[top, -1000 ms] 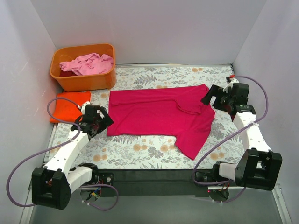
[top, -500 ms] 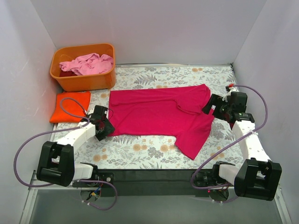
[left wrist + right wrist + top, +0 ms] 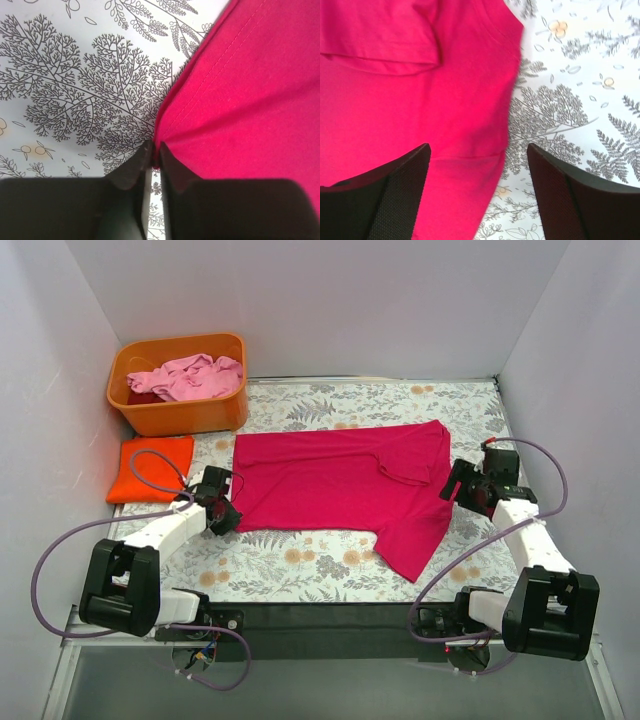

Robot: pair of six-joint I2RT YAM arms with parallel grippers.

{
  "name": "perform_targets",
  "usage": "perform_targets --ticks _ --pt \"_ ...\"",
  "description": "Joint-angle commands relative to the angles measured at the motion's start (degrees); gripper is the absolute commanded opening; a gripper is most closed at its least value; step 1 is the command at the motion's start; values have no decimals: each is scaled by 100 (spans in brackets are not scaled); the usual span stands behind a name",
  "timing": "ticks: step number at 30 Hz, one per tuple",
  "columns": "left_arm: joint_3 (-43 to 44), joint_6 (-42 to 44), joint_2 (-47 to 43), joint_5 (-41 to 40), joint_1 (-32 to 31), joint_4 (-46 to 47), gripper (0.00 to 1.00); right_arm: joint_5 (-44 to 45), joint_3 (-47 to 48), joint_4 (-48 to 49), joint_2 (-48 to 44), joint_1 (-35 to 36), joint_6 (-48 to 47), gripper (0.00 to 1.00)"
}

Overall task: Fold and stack the t-shirts
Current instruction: Fold the tshirt

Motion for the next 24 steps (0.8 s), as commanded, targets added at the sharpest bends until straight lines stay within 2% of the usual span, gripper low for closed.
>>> perform_targets --ticks 1,3,4,10,13,24 --pt "-127 -7 -134 -104 -52 -19 9 314 -118 -147 132 7 78 66" --pt "-127 2 -222 -130 -87 -10 3 305 -109 -146 334 -2 130 58" --pt "-118 2 -240 -130 -96 -19 0 261 -92 -146 413 -2 157 57" --pt "-127 19 -328 -130 -157 8 0 41 -153 55 774 -28 385 53" --pt "-118 19 -372 -148 -166 17 0 41 -241 143 862 -46 429 47" --pt "-136 28 -425 -209 -193 -10 0 67 -601 390 959 -98 491 35"
